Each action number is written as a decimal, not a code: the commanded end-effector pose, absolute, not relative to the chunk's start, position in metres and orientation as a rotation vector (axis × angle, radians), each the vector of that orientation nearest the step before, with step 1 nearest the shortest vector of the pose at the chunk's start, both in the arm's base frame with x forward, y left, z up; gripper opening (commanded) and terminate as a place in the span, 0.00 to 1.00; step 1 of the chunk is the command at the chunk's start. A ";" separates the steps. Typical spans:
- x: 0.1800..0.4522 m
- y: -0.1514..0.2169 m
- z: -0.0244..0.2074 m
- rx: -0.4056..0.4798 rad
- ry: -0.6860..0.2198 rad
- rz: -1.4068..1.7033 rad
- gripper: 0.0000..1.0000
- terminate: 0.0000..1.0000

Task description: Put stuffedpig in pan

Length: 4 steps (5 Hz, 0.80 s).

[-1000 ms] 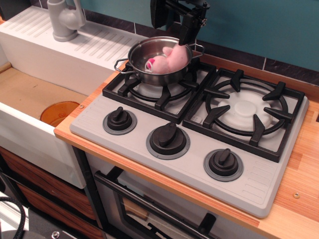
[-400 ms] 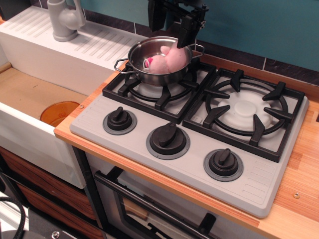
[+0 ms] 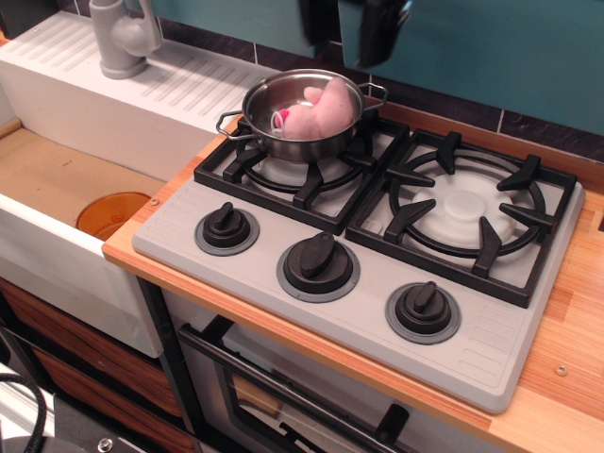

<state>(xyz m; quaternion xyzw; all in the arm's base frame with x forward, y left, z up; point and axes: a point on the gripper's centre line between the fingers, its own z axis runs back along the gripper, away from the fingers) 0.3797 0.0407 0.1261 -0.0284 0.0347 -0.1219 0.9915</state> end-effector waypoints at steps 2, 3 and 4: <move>0.373 0.057 0.149 -0.022 -0.048 -0.204 1.00 0.00; 0.373 0.058 0.149 -0.019 -0.047 -0.201 1.00 0.00; 0.375 0.055 0.143 0.010 -0.059 -0.205 1.00 1.00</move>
